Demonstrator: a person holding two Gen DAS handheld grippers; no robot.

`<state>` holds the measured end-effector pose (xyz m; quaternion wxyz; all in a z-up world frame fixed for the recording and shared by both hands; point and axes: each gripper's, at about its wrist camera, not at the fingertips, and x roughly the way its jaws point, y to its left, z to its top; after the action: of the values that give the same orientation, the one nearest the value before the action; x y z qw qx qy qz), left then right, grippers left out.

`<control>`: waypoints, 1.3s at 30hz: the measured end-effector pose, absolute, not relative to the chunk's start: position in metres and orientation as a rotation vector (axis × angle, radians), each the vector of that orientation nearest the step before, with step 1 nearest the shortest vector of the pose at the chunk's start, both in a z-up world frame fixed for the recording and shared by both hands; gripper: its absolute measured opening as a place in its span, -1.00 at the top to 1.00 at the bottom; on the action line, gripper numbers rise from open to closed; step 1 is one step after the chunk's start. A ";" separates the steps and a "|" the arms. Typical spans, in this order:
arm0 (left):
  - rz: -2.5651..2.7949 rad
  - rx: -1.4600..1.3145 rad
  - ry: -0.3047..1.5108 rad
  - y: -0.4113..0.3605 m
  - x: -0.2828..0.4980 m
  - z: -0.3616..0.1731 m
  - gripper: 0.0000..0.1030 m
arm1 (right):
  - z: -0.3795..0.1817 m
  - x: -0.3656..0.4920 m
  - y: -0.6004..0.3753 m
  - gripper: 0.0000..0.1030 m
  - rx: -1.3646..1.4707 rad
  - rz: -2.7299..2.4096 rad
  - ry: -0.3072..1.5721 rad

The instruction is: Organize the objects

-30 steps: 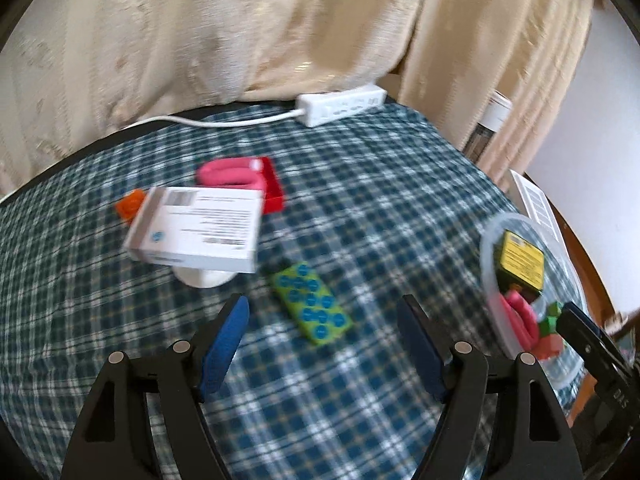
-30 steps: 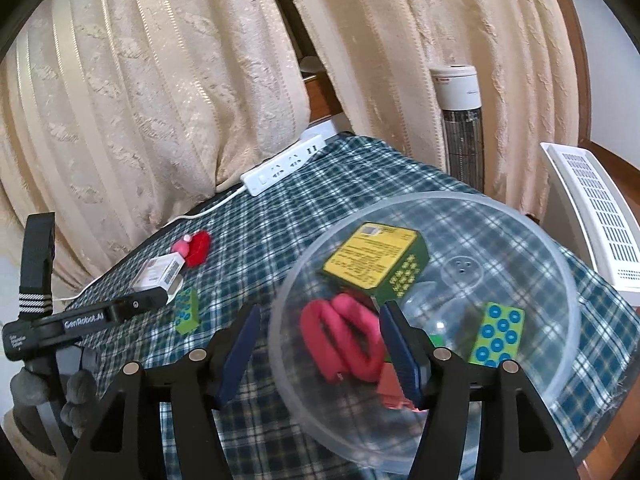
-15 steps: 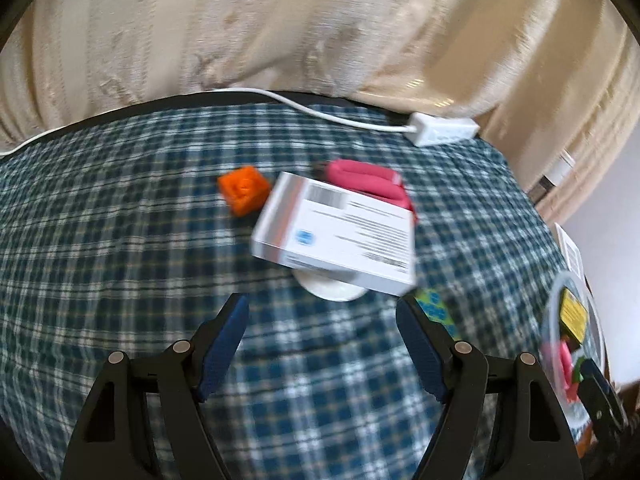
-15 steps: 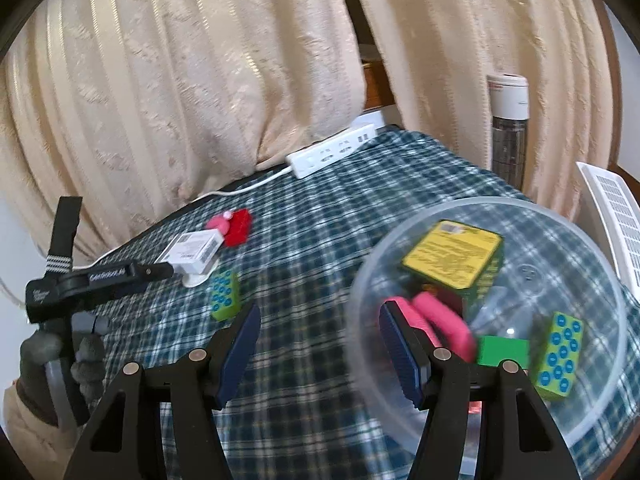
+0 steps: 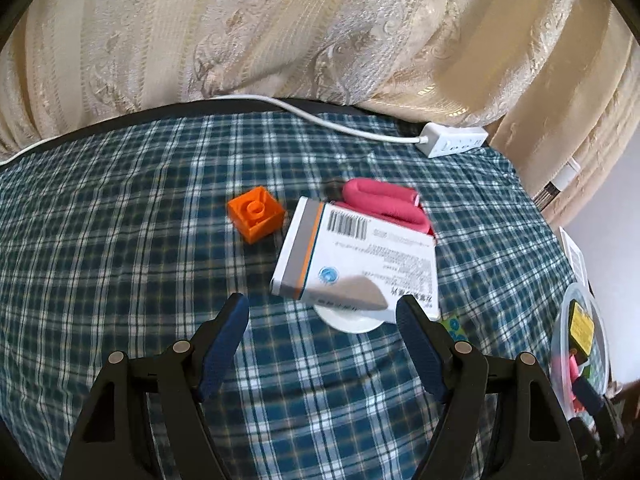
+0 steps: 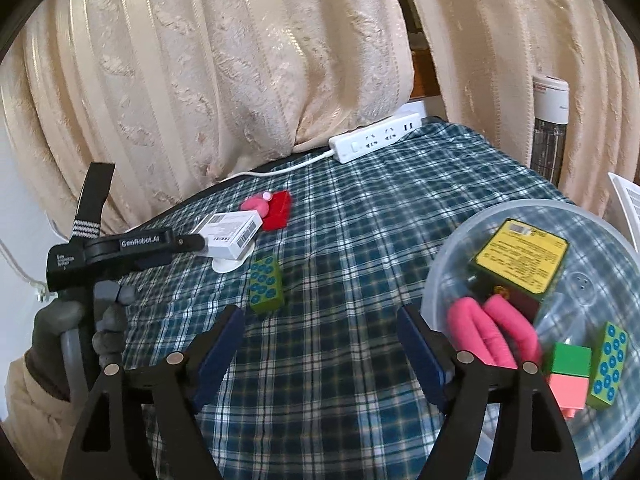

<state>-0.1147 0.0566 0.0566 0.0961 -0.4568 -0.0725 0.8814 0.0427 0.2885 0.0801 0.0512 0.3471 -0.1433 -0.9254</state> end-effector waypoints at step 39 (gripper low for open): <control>2.605 -1.415 -0.065 0.066 -0.174 0.041 -0.50 | 0.062 0.027 0.277 -0.59 1.119 -2.754 -0.473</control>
<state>-0.1736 0.0665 0.0409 0.0883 -0.4752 -0.0220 0.8751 0.0273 0.2768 0.0624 0.0658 0.3709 -0.1568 -0.9130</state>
